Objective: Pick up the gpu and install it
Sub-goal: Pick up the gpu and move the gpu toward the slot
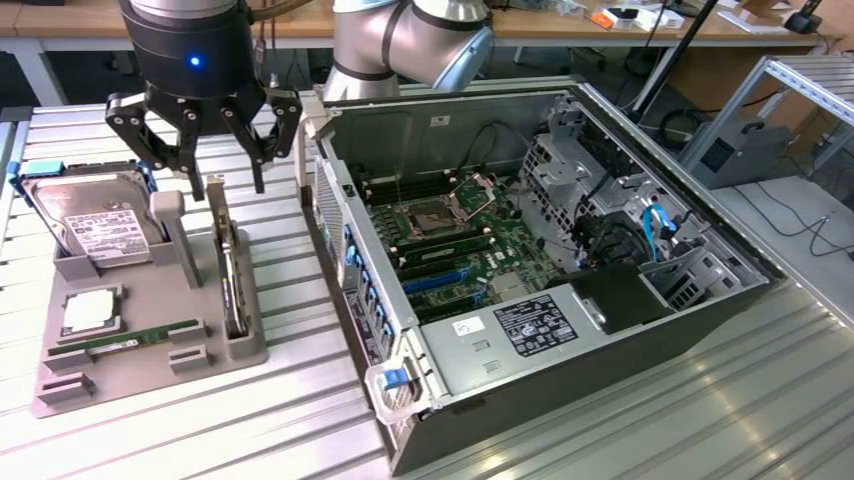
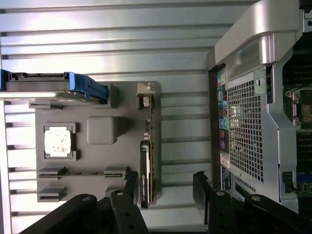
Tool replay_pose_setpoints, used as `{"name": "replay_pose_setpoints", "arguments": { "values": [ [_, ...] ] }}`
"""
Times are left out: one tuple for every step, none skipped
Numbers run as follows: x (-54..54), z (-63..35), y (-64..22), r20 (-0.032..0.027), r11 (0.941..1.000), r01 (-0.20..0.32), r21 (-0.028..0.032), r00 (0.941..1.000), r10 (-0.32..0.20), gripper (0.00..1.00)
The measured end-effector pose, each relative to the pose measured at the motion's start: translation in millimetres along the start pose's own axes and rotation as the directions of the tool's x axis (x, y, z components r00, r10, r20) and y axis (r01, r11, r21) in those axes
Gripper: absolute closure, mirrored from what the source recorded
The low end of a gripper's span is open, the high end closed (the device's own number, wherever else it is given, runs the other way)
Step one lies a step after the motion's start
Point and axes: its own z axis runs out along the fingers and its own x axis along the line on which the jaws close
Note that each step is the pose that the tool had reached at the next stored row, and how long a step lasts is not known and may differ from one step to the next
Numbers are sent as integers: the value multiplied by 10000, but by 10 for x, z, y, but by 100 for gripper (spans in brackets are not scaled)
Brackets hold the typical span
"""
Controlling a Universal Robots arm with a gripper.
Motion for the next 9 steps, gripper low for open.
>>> {"name": "replay_pose_setpoints", "arguments": {
  "values": [
    [0,9,0,0,10000,0,0,10000,0,43],
    [0,16,-1,-1,10000,0,0,10000,0,43],
    [0,24,-1,-1,10000,0,0,10000,0,43],
    [1,28,-1,-1,10000,0,0,10000,0,43],
    [1,33,-2,0,10000,0,0,10000,0,43],
    [1,40,-2,-1,10000,0,0,10000,0,43],
    [1,47,-2,-1,10000,0,0,10000,0,43],
    [1,56,-3,0,10000,0,0,10000,0,43],
    [1,59,-3,0,10000,0,1,10000,0,43]
  ]
}}
